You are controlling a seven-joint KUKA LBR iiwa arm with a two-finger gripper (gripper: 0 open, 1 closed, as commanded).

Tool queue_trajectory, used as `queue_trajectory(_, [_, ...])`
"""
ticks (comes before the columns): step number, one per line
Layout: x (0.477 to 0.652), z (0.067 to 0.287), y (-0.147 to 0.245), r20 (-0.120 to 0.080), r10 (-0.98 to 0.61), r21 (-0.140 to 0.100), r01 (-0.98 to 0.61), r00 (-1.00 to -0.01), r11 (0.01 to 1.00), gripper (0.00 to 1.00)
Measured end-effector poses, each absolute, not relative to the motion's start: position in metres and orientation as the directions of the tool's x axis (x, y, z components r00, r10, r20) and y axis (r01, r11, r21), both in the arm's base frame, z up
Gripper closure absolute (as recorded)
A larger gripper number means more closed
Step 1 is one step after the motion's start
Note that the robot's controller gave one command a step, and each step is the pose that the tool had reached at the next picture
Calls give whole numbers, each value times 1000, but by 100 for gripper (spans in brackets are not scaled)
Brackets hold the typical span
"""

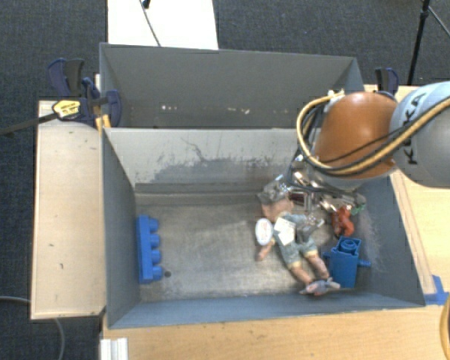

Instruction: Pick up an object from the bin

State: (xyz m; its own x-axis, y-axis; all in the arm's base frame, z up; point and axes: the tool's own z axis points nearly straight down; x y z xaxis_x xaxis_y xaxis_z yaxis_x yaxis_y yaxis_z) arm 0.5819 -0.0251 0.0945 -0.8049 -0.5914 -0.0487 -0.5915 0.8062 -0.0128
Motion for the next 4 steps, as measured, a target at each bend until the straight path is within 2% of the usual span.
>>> queue_trajectory(1, [582,93,-19,-53,-595,-9,-595,-802,804,100])
queue_trajectory(4, [582,93,-20,-53,-594,-9,-594,-803,804,100])
